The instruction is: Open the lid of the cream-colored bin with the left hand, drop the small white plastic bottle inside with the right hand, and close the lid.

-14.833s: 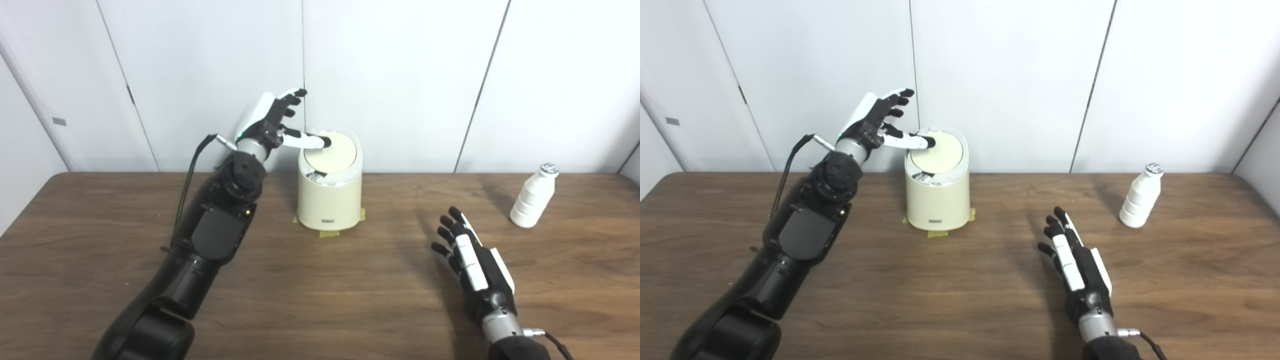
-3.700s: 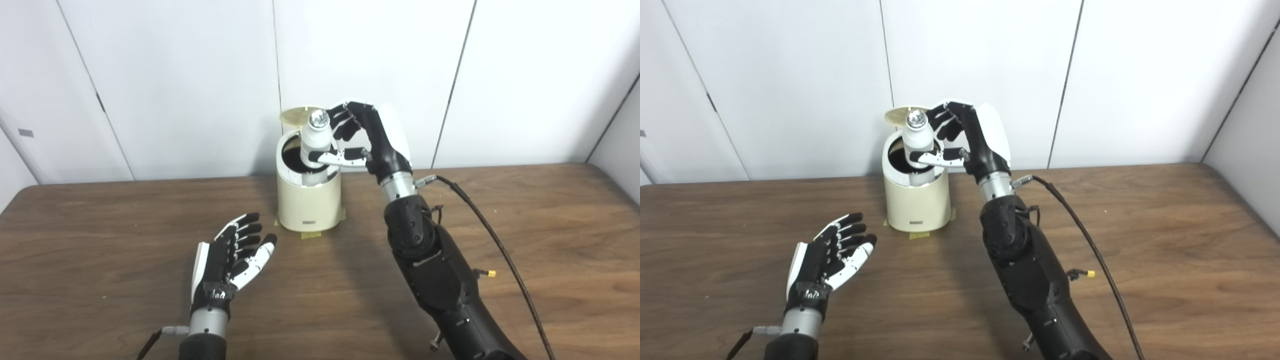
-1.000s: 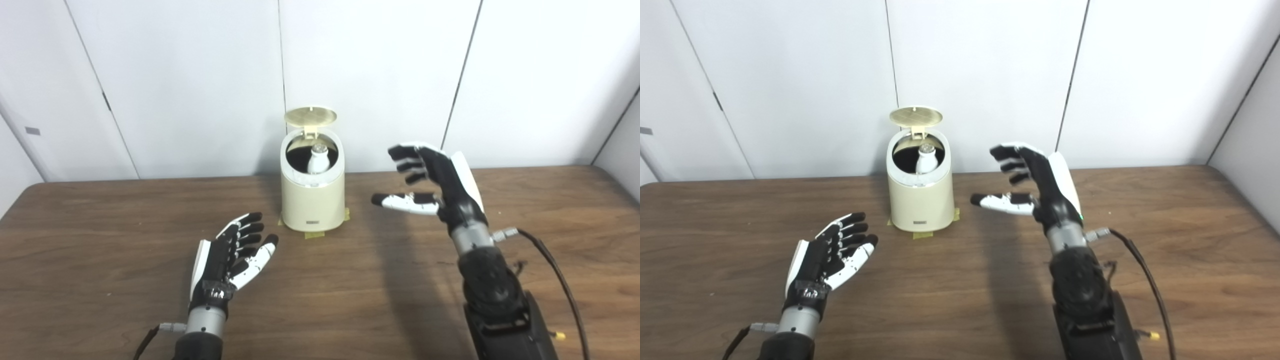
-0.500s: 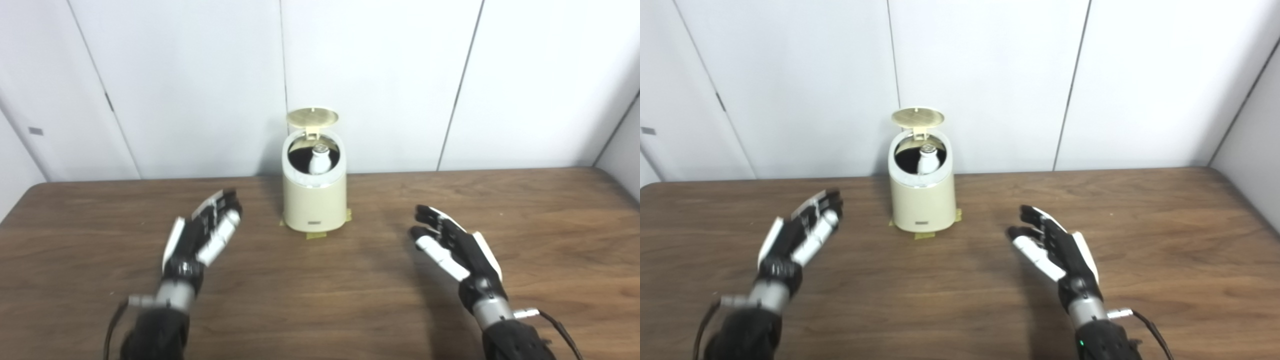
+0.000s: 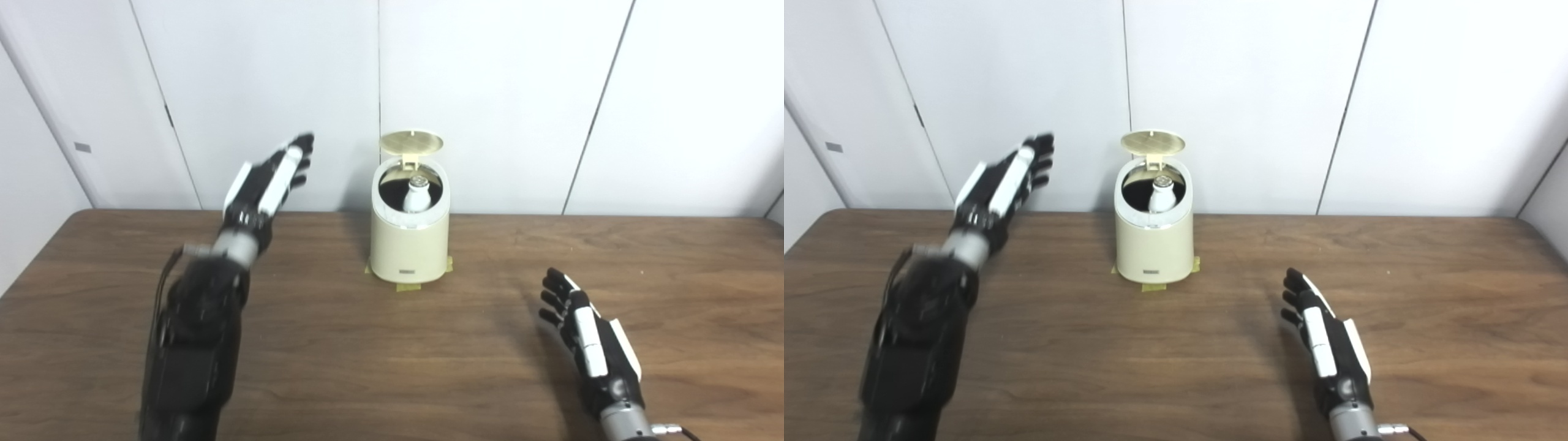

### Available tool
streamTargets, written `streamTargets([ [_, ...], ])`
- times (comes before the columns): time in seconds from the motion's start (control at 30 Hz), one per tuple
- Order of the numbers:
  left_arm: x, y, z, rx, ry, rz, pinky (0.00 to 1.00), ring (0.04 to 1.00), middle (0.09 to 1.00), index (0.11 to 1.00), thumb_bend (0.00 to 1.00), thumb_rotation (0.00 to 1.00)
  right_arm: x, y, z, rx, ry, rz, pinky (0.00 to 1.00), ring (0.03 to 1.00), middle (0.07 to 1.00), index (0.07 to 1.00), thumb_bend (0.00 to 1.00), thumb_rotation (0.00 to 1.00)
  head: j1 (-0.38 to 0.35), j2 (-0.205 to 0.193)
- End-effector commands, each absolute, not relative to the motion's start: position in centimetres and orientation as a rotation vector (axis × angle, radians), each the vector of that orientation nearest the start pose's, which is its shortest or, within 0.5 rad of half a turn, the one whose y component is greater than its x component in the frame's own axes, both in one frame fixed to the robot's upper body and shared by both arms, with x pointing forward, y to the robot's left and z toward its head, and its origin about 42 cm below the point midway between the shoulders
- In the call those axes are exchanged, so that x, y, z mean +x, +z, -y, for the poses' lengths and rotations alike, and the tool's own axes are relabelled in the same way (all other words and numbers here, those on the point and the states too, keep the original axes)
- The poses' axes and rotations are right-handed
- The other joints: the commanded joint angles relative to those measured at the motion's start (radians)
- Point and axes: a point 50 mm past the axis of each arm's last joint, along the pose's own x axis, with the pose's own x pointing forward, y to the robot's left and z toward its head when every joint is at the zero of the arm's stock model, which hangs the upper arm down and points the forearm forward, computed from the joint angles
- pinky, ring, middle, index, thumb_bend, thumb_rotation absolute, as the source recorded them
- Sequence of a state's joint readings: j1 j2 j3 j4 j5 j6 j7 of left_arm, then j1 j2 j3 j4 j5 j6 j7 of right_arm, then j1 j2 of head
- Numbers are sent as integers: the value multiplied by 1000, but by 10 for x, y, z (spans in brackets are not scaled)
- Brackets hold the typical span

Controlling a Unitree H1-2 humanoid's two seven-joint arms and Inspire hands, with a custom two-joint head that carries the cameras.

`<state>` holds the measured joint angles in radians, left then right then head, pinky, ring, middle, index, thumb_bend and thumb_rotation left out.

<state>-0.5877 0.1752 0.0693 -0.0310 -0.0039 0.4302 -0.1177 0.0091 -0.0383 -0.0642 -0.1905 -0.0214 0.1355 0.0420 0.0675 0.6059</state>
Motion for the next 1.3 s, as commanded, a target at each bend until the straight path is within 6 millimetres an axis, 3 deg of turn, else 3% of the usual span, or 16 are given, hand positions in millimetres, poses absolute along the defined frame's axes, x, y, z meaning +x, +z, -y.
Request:
streamTargets([
  [0.0,447,329,-220,193,-153,291,902,908,904,903,488,871,287,151,235,-56,-12,145,869,913,912,904,664,1000,2,-2],
  [0.1,461,343,-212,225,-181,296,895,906,901,901,459,849,286,148,235,-56,-10,148,855,909,906,900,664,1000,4,-6],
  [0.33,487,371,-193,259,-226,299,872,890,892,881,463,898,285,145,234,-79,3,153,812,906,903,907,647,1000,-3,-7],
  [0.63,506,389,-171,344,-291,317,884,881,882,882,452,912,285,145,235,-70,-10,152,826,906,898,901,633,1000,-11,-7],
  [0.9,510,395,-155,617,-358,333,828,841,832,827,426,992,285,143,234,-92,-15,149,785,888,892,903,625,1000,-16,-9],
  [1.07,508,394,-143,803,-364,353,900,895,830,819,422,1000,290,143,232,-106,-7,160,755,875,881,896,618,1000,-24,-10],
  [1.27,500,391,-133,995,-375,374,850,871,841,824,509,1000,292,144,230,-122,-15,160,747,874,882,899,589,1000,-30,-11],
])
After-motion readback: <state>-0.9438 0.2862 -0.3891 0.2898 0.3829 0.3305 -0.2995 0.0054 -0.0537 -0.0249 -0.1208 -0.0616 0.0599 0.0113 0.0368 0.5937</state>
